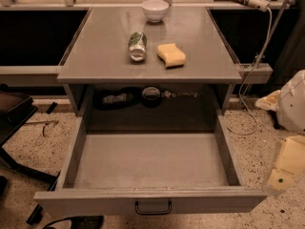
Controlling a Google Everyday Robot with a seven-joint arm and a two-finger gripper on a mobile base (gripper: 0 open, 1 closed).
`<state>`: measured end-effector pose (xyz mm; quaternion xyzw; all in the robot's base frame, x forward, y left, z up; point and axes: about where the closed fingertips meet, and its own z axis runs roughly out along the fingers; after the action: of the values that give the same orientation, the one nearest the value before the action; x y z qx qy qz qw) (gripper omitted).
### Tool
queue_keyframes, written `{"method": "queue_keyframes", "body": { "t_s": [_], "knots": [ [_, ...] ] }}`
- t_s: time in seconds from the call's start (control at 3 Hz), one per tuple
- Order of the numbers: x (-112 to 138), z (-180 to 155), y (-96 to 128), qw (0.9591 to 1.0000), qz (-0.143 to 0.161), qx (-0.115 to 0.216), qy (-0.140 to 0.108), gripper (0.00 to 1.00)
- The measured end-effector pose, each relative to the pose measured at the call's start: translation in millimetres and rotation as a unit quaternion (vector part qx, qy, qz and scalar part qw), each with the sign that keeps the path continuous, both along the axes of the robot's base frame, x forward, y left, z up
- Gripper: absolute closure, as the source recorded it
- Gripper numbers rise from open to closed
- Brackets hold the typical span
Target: Close top drawer
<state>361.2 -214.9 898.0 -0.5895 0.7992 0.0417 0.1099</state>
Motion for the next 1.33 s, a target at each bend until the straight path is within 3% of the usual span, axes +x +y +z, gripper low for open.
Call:
{"method": "queue_keyframes", "body": {
  "t_s": [0.67,1.0,1.33],
  "knots": [
    [-4,-8,1,1.0,0.0,0.004,0.007,0.0],
    [-24,-30,7,0.9996,0.007,0.017,0.023,0.0],
    [-55,-64,15,0.9977,0.023,0.029,0.057,0.0]
  ]
}}
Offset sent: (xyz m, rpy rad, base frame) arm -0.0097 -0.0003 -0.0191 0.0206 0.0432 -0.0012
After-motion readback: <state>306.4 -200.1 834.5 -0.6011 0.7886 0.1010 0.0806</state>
